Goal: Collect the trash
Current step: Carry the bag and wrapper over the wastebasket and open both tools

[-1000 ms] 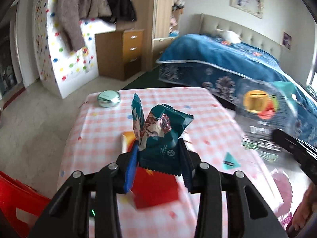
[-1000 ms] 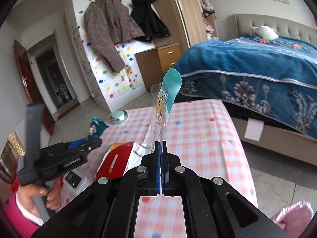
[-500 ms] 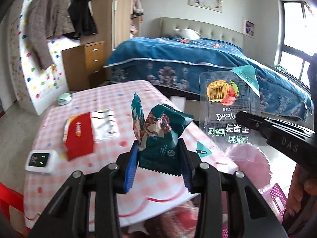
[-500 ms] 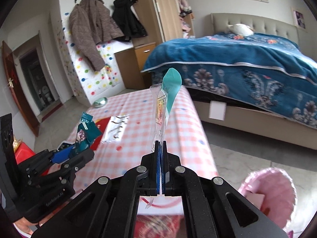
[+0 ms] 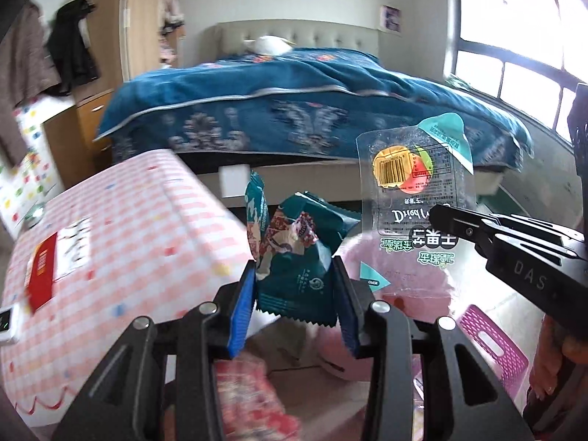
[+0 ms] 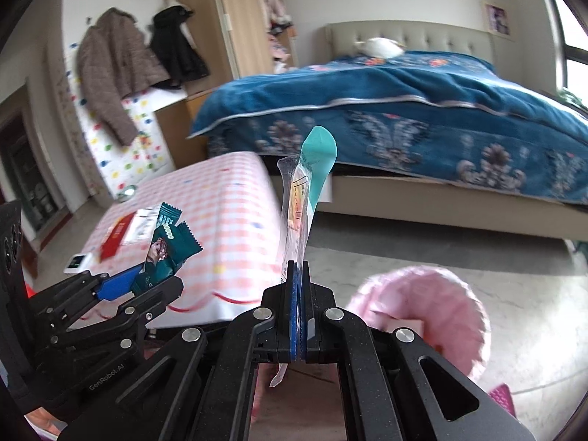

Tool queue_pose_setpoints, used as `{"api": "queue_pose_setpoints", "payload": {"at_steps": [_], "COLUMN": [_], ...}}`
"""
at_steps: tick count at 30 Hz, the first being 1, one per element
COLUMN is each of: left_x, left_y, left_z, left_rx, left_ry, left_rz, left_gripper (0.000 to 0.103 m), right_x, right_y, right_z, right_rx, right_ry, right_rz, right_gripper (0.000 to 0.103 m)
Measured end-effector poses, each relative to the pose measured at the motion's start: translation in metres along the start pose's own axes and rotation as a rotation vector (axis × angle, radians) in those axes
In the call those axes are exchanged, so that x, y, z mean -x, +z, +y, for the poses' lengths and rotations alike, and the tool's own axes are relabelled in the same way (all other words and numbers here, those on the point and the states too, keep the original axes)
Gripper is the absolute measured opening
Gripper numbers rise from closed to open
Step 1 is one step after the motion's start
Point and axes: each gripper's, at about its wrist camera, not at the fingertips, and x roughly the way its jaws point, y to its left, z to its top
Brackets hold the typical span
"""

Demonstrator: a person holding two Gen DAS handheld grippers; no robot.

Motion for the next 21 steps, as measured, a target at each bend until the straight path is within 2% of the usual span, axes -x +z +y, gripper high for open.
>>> {"api": "queue_pose_setpoints", "payload": {"at_steps": [9,17,19,21], "left_x": [-0.062,-0.108,-0.118,-0.125], "left_y": [0.014,0.023,0.024,0.024], "left_z": [-0.060,-0.078,-0.081,-0.083], "left_rx": [-0.083,-0.086,-0.087,-0.085], "left_ry": [-0.107,-0.161,-0.168,-0.180], "left_rz": [0.035,0.099,0.118,0.135], "left_gripper": [0.040,0.042,0.046,0.056], "right_x": [-0.009,-0.041,-0.049,-0.059], "right_y": [-0.013,-0.022,-0.023,-0.027], "right_z": [-0.075,-0.127,-0.134,-0.145], "right_rx": [-0.103,-0.144,-0.156,-0.177], "right_ry": [-0.142,-0.223,-0.225,-0.214], "right_rz": [0.028,0.101,0.120,0.150], "right_gripper": [0.001,0.002,0.004,0.005]}}
